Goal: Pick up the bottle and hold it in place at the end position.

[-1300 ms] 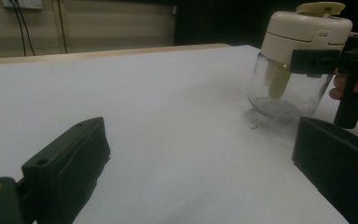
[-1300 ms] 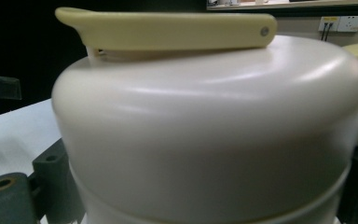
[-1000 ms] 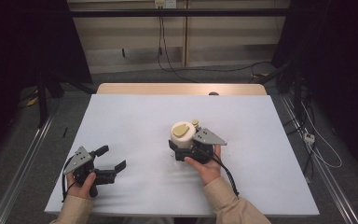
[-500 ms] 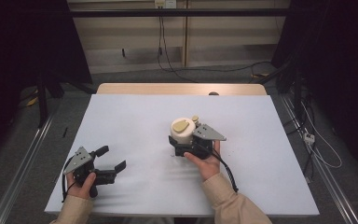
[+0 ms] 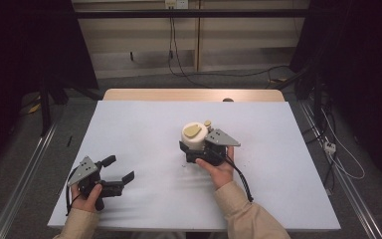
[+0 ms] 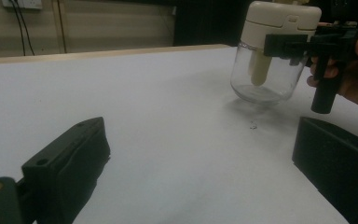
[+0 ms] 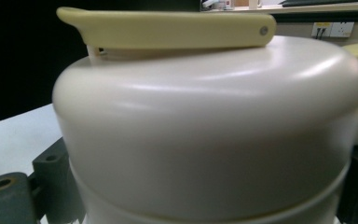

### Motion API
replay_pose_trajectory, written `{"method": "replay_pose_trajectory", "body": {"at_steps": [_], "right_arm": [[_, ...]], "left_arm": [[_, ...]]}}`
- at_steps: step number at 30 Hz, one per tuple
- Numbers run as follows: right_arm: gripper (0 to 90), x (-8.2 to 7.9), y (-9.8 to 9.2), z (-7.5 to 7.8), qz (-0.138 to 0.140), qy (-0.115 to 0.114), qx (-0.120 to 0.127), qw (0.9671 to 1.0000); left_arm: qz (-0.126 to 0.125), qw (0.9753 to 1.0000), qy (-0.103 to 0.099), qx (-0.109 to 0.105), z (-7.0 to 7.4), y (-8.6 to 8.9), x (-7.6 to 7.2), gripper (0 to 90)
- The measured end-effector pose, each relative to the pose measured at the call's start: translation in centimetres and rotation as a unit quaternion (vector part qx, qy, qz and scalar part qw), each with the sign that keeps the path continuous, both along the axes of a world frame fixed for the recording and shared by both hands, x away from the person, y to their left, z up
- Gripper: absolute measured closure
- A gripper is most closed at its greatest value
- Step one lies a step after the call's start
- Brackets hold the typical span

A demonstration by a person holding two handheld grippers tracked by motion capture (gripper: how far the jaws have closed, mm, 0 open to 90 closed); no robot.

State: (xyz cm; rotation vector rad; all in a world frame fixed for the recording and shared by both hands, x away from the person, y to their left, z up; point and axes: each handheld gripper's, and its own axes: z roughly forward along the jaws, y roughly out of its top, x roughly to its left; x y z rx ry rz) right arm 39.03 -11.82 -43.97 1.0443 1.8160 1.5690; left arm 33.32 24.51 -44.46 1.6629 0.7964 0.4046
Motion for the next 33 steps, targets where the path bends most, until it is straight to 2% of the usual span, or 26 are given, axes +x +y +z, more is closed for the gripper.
{"method": "replay_pose_trajectory", "body": {"at_steps": [5, 14, 33], "right_arm": [[6.7, 0.3, 0.1, 0.2, -0.003, -0.003, -0.006, 1.0], [6.7, 1.1, -0.3, 0.2, -0.011, -0.001, 0.006, 0.9999], [6.7, 2.2, -0.1, 0.0, -0.015, 0.0, 0.005, 0.9999]], "left_arm": [[-0.001, 1.0, 0.001, 0.001, 0.0, 0.0, 0.0, 3.1], [-0.001, 1.0, 0.003, 0.0, -0.1, 0.0, 0.0, 3.1], [-0.002, 1.0, 0.004, -0.001, -0.1, 0.0, 0.1, 3.0]]}}
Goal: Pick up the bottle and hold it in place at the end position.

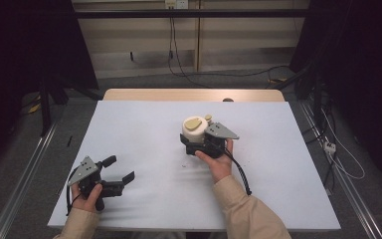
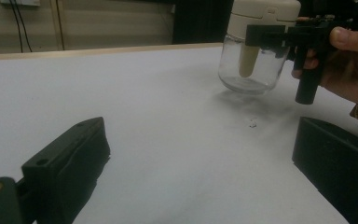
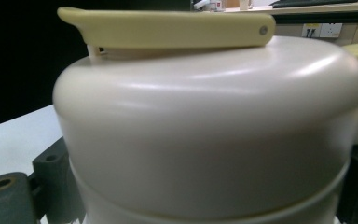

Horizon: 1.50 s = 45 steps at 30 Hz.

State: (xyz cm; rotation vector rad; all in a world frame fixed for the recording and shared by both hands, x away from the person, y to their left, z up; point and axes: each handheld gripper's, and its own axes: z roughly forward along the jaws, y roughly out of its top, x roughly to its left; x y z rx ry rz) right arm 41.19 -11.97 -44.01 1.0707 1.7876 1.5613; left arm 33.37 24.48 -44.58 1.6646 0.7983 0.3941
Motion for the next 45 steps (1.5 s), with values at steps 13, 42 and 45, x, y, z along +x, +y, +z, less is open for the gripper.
{"method": "replay_pose_trajectory", "body": {"at_steps": [13, 42, 45], "right_arm": [[6.7, 0.6, -0.1, -0.2, -0.005, 0.0, 0.003, 1.0], [6.7, 2.5, 0.8, -0.7, -0.005, 0.004, 0.002, 1.0], [6.7, 2.7, 0.9, -1.0, -0.004, 0.005, -0.002, 1.0]], "left_arm": [[-0.001, 1.0, 0.0, 0.002, 0.0, -0.1, 0.0, 3.1], [-0.001, 1.0, 0.005, -0.001, -0.2, 0.0, 0.1, 3.1], [-0.001, 1.0, 0.007, 0.0, -0.2, 0.0, 0.1, 3.1]]}}
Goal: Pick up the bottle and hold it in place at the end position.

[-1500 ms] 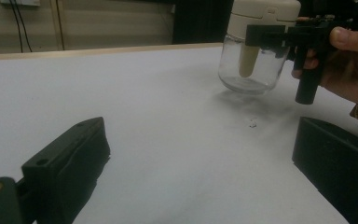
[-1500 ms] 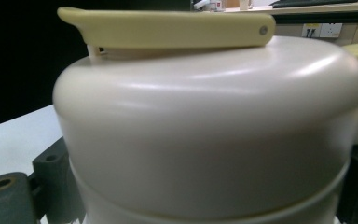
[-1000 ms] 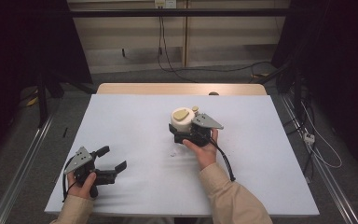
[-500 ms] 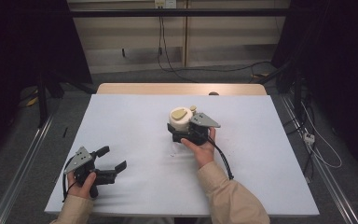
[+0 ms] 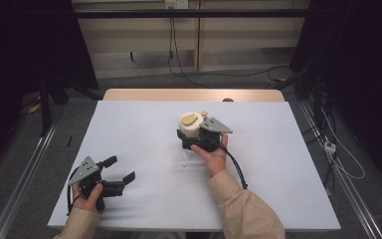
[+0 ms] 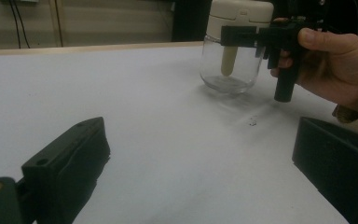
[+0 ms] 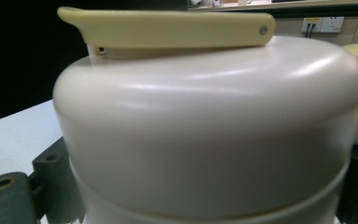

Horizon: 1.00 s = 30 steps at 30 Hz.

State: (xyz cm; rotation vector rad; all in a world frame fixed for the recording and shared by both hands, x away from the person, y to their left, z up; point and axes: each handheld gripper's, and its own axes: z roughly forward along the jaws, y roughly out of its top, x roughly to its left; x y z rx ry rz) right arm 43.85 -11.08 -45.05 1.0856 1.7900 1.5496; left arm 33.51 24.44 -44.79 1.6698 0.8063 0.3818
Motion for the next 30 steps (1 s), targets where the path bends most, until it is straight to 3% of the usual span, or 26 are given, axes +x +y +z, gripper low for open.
{"method": "replay_pose_trajectory", "body": {"at_steps": [30], "right_arm": [[6.7, 0.8, -0.39, -1.04, -0.011, 0.01, 0.001, 0.9999]], "left_arm": [[0.002, 1.0, 0.003, 0.0, -0.16, -0.1, 0.07, 3.1]]}}
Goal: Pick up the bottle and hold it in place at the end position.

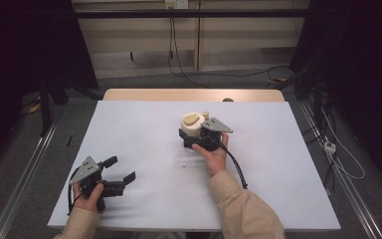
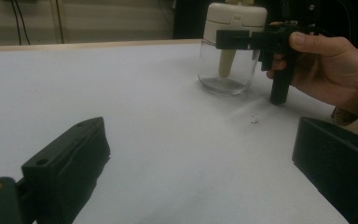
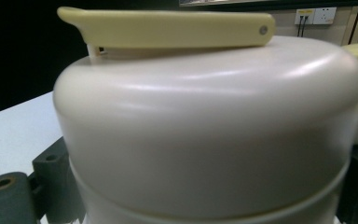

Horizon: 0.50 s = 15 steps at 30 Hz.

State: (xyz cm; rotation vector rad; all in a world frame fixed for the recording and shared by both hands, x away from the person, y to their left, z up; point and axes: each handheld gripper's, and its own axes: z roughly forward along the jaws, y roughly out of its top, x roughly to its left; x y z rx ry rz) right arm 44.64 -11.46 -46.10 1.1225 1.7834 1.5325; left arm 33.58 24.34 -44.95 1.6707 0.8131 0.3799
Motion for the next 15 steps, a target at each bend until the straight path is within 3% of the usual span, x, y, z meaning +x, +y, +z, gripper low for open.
{"method": "replay_pose_trajectory", "body": {"at_steps": [12, 15], "right_arm": [[6.7, 0.11, 0.23, -0.23, -0.001, -0.003, -0.009, 1.0], [6.6, -0.08, 0.33, -0.21, 0.003, -0.005, -0.021, 0.9998]], "left_arm": [[-0.001, 1.0, 0.002, 0.003, -0.1, -0.22, 0.05, 3.0], [-0.002, 1.0, 0.001, 0.006, -0.12, -0.32, 0.1, 3.1]]}}
